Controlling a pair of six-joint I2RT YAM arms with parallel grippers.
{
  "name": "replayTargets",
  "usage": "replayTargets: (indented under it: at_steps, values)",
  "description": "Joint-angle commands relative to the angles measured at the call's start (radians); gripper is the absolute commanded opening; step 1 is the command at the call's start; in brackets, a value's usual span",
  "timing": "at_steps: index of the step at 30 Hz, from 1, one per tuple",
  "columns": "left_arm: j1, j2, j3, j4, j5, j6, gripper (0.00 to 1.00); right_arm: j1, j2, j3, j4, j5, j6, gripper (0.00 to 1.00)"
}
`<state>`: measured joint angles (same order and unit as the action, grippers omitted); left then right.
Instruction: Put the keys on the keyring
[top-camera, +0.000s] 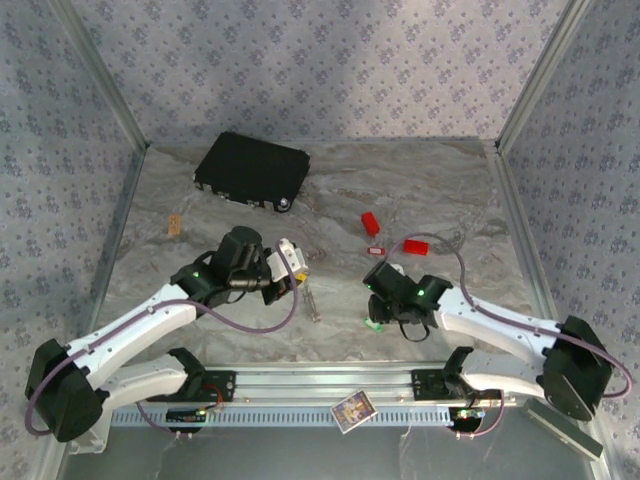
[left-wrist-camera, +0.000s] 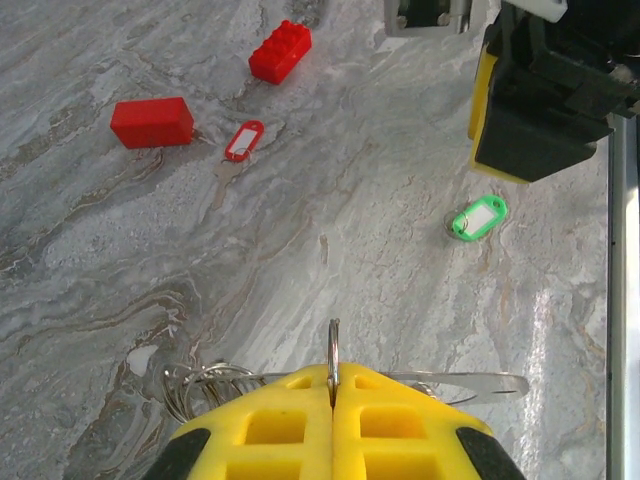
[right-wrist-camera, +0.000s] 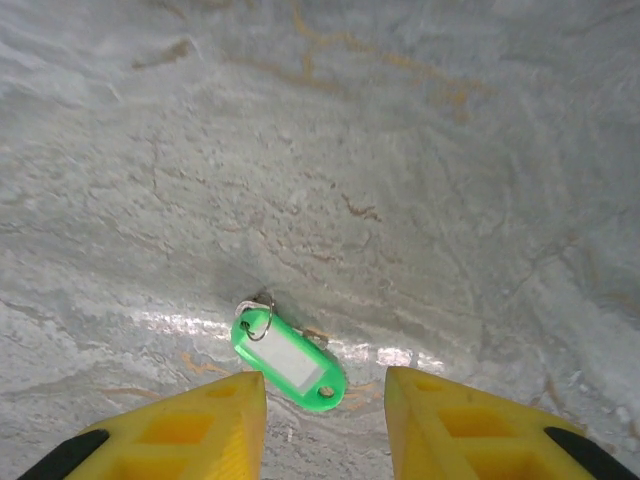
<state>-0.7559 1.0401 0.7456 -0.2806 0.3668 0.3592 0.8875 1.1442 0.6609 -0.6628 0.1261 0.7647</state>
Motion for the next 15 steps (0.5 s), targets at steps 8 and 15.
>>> replayTargets:
  at_steps: [8,15]
  values:
    - [-0.009,0.003,0.020,0.063,0.039,0.094,0.00,-0.017,0.172,0.046,0.119,-0.082,0.161,0.36]
    - [-0.008,0.007,-0.021,0.121,0.080,0.065,0.00,-0.027,0.204,0.031,0.121,-0.064,0.208,0.30]
